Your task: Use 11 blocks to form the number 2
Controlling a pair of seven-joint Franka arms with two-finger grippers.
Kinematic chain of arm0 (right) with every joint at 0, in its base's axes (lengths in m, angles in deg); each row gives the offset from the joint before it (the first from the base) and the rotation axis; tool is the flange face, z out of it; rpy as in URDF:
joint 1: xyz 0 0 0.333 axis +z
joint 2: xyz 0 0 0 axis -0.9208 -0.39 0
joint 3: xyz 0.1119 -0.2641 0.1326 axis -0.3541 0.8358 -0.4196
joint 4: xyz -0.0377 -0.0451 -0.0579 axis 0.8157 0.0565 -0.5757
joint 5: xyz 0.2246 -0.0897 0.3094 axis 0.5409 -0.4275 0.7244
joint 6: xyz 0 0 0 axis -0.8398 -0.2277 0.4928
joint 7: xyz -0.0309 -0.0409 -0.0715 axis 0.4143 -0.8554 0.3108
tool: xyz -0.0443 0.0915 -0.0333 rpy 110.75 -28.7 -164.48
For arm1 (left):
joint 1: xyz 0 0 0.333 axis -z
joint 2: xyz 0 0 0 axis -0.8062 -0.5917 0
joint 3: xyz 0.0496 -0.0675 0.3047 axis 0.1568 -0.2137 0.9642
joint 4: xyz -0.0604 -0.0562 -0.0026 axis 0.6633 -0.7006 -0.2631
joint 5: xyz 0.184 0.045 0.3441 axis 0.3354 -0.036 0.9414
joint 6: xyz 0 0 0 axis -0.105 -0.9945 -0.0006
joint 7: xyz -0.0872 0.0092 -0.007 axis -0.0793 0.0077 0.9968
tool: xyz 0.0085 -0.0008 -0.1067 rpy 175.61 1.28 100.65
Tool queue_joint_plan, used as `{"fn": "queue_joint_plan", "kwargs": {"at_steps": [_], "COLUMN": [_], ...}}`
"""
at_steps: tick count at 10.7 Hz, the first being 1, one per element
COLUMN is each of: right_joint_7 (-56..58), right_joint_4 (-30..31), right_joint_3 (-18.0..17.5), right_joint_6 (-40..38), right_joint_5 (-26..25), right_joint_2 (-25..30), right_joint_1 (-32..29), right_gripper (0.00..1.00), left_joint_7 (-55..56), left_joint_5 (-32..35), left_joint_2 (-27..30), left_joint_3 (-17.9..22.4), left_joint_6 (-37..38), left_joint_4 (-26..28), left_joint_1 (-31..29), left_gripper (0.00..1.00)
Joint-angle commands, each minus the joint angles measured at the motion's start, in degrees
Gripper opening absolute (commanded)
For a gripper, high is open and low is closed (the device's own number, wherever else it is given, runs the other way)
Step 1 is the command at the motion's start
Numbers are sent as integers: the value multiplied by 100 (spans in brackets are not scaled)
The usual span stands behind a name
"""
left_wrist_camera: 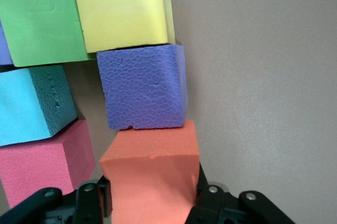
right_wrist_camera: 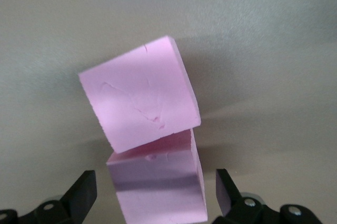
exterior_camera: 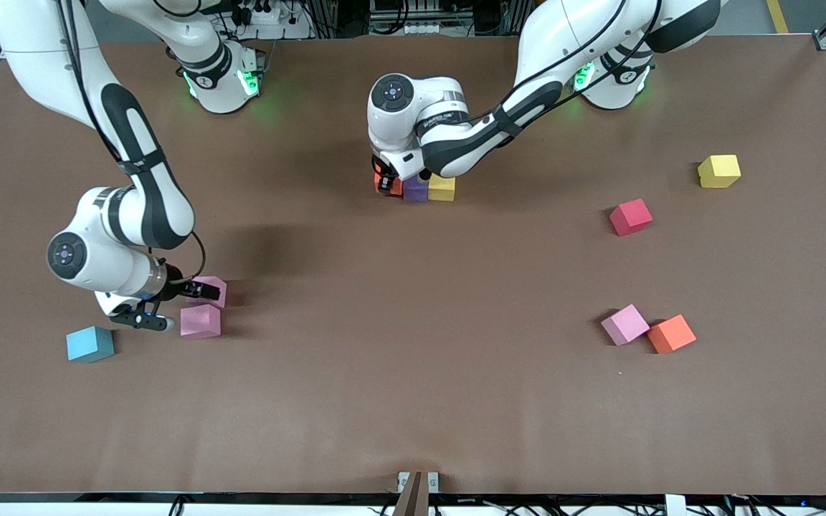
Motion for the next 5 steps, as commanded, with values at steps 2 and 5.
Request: {"fn": "queue_joint_plan", "kwargs": {"at_steps": [2,5], "right_joint_7": [-70,593], "right_joint_4": [292,292], "right_joint_3": [-63,-63], "right_joint_6": [333,333], "right_joint_5": [-147,-173], "right_joint_2": [53,27], "right_joint_1": [36,159], "right_gripper": [100,80], "left_joint_7": [660,660], "left_joint_5": [251,251], "left_joint_2": [-23,-67], "left_joint_3": [73,169], "left_joint_6": [-221,-239], "left_joint_4": [40,49], "left_joint_1": [74,179], "left_gripper": [11,18]}}
